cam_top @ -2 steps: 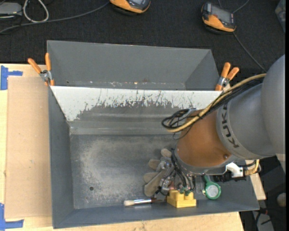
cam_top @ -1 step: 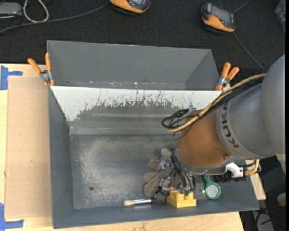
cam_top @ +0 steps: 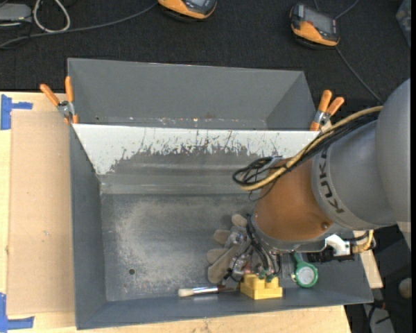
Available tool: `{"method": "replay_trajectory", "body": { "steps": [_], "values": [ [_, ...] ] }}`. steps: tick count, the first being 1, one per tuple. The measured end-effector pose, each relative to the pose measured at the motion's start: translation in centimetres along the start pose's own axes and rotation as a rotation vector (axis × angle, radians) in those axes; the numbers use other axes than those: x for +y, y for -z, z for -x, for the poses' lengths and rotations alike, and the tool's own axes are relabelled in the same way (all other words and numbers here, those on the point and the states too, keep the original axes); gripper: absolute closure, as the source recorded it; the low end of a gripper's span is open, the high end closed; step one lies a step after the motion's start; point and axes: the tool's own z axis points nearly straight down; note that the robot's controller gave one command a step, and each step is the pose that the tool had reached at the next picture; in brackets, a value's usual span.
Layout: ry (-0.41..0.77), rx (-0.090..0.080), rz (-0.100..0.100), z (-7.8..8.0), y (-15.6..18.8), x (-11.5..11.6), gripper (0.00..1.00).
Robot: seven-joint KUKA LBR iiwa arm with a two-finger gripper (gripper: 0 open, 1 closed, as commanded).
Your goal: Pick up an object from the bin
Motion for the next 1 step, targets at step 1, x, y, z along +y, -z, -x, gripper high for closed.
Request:
{"method": "replay_trajectory", "body": {
  "steps": [1],
  "values": [
    [-0.011,0.003,-0.001,-0.32,10.62,0.49,1.0]
  ]
}}
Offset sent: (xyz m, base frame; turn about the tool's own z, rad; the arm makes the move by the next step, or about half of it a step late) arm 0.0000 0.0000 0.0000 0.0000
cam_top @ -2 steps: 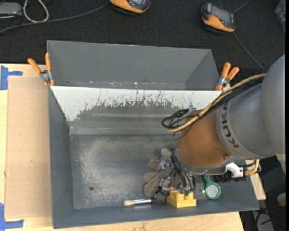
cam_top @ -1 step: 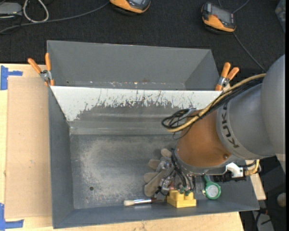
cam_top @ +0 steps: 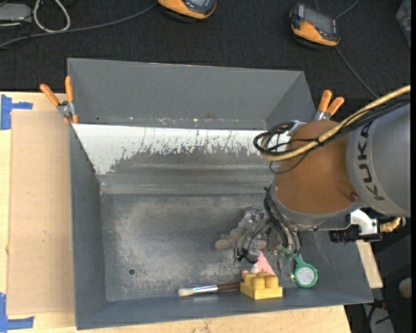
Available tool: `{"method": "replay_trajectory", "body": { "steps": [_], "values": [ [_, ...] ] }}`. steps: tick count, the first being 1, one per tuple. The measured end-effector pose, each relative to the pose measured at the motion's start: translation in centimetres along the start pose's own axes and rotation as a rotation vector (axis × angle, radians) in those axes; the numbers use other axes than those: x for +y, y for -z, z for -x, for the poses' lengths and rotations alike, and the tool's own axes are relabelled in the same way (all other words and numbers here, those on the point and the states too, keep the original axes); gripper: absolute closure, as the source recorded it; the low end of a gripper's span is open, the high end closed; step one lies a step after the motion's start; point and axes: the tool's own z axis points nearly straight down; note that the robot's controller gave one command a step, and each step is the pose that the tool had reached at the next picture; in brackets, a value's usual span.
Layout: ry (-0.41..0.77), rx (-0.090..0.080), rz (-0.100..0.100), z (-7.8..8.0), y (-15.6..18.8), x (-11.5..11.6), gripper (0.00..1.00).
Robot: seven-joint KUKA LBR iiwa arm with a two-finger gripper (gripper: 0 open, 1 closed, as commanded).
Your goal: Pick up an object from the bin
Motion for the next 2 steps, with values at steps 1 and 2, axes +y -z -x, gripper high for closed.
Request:
{"method": "replay_trajectory", "body": {
  "steps": [1,2],
  "values": [
    [0.0,0.0,0.0,0.0,0.0,0.0,1.0],
    [0.104,0.003,-0.001,0.2,6.8,-0.6,1.0]
  ]
}}
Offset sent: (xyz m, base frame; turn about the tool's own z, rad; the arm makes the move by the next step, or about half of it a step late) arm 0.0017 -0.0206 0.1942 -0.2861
